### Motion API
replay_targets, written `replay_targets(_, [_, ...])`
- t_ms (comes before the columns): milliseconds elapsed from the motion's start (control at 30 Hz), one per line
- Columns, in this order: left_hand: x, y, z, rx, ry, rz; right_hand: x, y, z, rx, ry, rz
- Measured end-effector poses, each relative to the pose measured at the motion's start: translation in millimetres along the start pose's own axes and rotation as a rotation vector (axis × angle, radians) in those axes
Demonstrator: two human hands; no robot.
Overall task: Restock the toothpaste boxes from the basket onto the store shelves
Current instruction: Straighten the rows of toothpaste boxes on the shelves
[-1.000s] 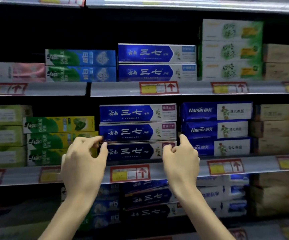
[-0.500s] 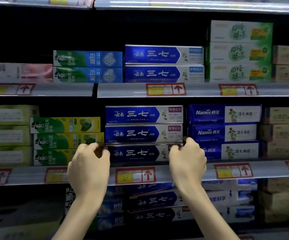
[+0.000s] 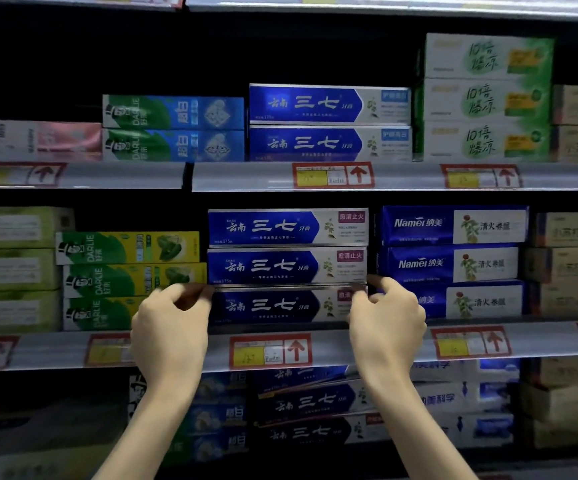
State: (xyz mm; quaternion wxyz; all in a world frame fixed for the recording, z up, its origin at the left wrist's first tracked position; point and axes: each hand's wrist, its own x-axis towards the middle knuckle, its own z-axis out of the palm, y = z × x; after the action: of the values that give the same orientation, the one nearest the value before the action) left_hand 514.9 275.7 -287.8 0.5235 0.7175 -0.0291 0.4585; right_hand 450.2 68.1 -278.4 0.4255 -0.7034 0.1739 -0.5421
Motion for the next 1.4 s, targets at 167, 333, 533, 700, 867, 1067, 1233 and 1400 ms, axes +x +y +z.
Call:
replay_targets(167, [-2.2, -0.2, 2.2, -0.025, -0.017, 0.005, -2.5, 3.1, -5.8, 0.016, 0.025, -0.054])
replay_targets(333, [1.0, -15.3, -27.7, -0.021, 0.026, 0.046, -38.8, -22.8, -2.3, 0.026, 0.005, -0.192])
replay_targets(533, [35.4, -54.8, -84.1, 0.107, 0.141, 0.104, -104.0, -69.8, 41.9, 0.132, -0.273, -0.306])
replay_targets(700, [68.2, -67.9, -106.2, 0.155, 0.175, 0.141, -132.8, -91.0, 83.9, 0.134, -0.422, -0.305])
replay_targets(867, [93.5, -73.6, -114.0, 0.171, 0.176, 0.098, -127.9, -92.0, 101.6, 0.138, -0.382, -0.240])
replay_targets(1067, [111.1, -71.7, -114.8, 0.128, 0.195, 0.086, -130.9, -88.2, 108.4, 0.160, -0.389, -0.205])
replay_targets(1233, [114.8, -64.8, -114.3, 0.095, 0.180, 0.077, -127.3, -92.7, 113.4, 0.178, -0.392, -0.218])
replay_targets(1400, [113.9, -60.7, -113.5, 0.074, 0.181, 0.062, -122.5, -97.1, 115.9, 0.207, -0.380, -0.219])
